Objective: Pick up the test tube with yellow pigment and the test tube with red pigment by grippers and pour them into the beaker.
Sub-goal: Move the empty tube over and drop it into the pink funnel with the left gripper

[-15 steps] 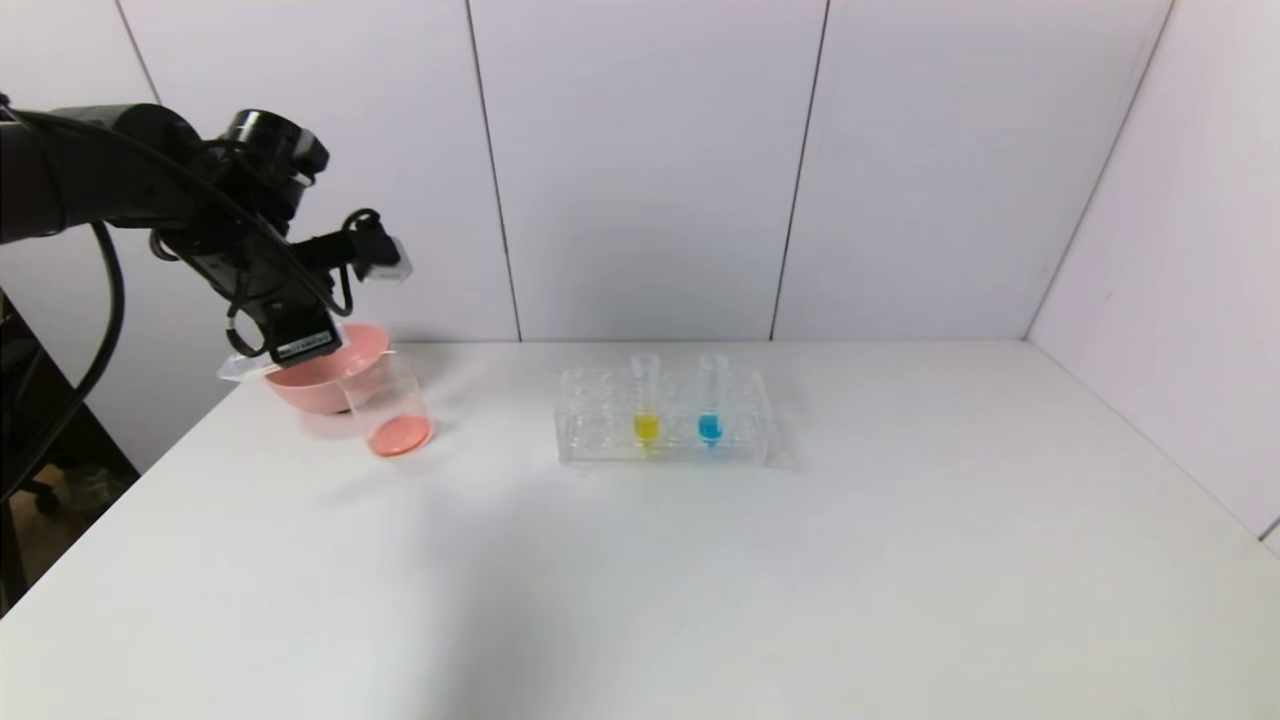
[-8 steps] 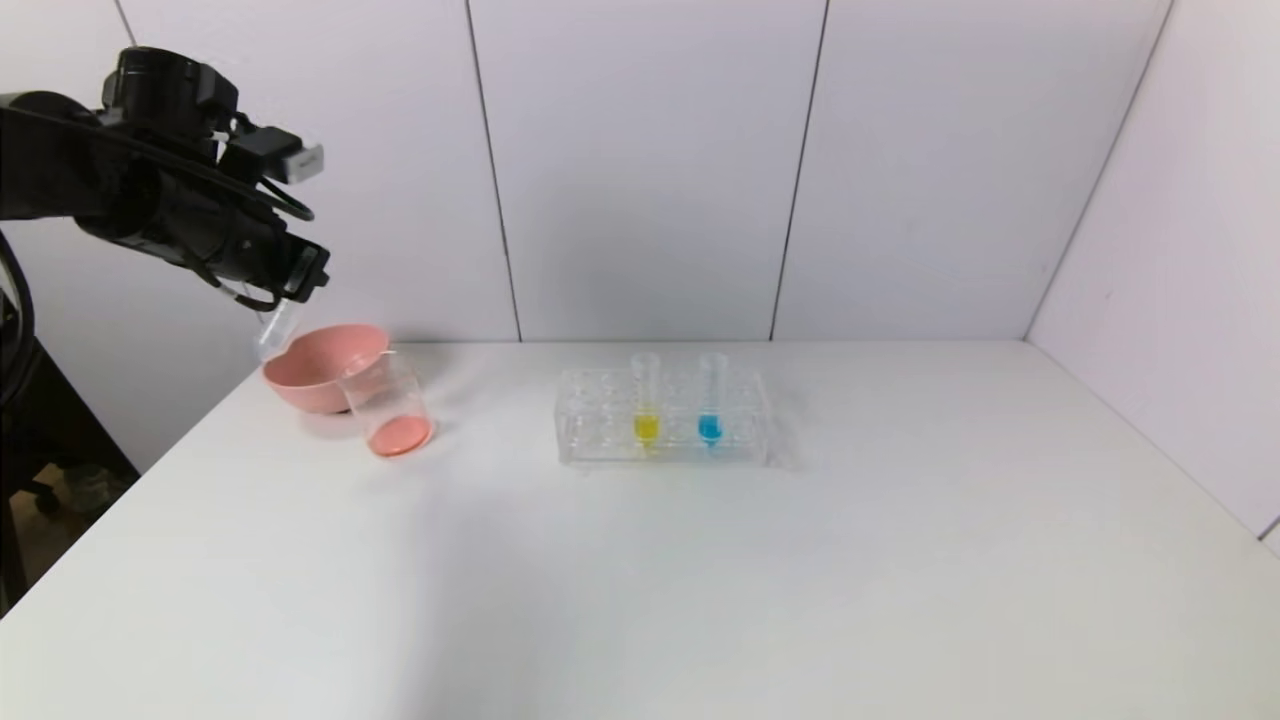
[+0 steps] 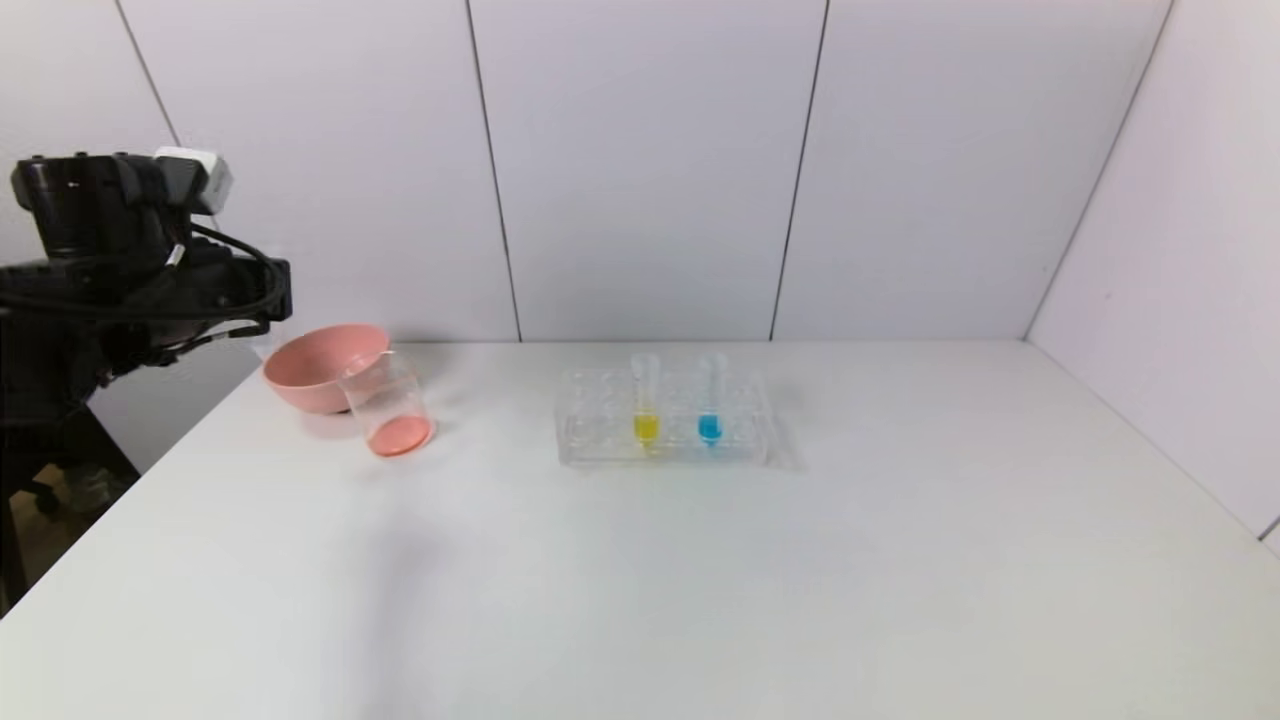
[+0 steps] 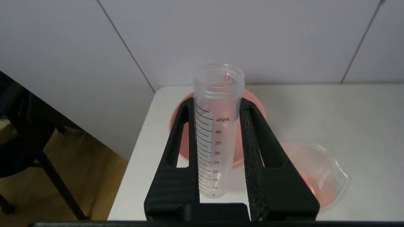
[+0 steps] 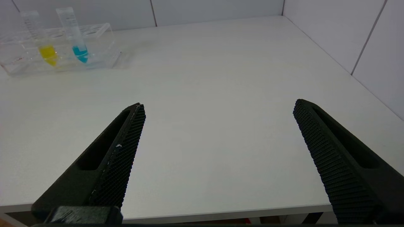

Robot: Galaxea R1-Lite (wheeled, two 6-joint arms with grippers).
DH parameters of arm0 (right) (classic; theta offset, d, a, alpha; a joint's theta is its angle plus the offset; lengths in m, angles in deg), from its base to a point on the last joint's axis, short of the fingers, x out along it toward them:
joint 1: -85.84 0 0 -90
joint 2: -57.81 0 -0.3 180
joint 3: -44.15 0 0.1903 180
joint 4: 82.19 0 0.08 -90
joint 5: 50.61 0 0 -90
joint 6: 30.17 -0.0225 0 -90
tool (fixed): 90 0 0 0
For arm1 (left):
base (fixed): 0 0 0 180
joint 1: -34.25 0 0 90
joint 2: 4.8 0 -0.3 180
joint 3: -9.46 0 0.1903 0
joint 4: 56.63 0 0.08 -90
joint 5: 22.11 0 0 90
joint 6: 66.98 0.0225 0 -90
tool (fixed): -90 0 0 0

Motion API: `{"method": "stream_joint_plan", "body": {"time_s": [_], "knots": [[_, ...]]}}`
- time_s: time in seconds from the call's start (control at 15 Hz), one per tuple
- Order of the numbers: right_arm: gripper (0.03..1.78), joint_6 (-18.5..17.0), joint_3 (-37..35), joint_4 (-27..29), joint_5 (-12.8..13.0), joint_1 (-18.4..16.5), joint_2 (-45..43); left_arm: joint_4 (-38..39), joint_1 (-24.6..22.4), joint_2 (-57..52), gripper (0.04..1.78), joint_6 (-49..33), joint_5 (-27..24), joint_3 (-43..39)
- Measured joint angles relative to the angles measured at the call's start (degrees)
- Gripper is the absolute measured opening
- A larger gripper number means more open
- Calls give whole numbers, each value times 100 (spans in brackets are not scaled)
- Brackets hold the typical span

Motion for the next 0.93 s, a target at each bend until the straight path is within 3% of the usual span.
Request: {"method": "stream_joint_plan", "body": {"time_s": [0.2, 0.33, 0.8, 0.93], "knots": [[171, 0, 0, 2, -2, 0, 0, 1959, -39, 501, 42, -266, 482, -336], [171, 0, 0, 2, 0, 0, 0, 2555, -46, 956, 42, -380, 579, -269], [171, 0, 0, 0, 0, 0, 0, 2233, -140, 2210, 43, -884, 706, 742], [171, 2, 0, 0, 0, 0, 0, 2247, -144, 2331, 50, -892, 708, 814]]}}
